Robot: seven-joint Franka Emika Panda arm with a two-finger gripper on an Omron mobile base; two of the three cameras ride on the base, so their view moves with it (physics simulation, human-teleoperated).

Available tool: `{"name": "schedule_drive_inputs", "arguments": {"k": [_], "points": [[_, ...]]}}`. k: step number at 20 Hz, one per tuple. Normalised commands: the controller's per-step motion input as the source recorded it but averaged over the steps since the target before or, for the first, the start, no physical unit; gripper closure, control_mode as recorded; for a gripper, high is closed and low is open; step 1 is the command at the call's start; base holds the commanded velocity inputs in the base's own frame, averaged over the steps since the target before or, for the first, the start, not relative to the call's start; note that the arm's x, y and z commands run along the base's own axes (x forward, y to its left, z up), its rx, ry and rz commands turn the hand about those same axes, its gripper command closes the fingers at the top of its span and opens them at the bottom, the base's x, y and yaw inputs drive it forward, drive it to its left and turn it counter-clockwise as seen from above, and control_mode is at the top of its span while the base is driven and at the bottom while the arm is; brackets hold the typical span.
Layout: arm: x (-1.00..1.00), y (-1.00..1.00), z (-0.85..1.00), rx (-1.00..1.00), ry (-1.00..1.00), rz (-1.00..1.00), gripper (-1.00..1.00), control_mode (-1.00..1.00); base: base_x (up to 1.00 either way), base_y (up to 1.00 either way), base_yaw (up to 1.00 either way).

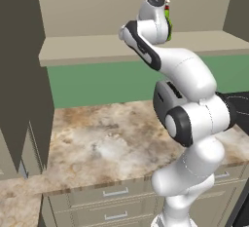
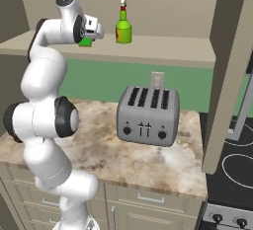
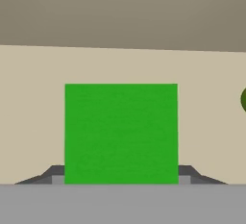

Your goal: Pick up the spray and sponge from the sink, and place them back in the cabinet, and close the cabinet doors.

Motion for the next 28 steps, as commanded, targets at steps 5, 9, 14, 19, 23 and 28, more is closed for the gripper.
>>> {"name": "schedule_drive_inputs", "arguments": {"k": [5,9,14,19,23,28], "points": [[0.02,0.00,-0.05,0.00,0.00,0.00,-1.00,-1.00,0.00,0.00,0.00],[0.00,0.00,-0.04,0.00,0.00,0.00,-1.00,-1.00,0.00,0.00,0.00],[0.00,0.00,-0.06,0.00,-0.01,0.00,-1.00,-1.00,0.00,0.00,0.00],[0.00,0.00,-0.13,0.00,-0.06,0.00,-1.00,-1.00,0.00,0.00,0.00],[-0.01,0.00,-0.13,0.00,-0.09,0.00,-1.00,-1.00,0.00,0.00,0.00],[-0.19,0.00,-0.01,0.00,-0.08,0.00,-1.00,-1.00,0.00,0.00,0.00]]}}
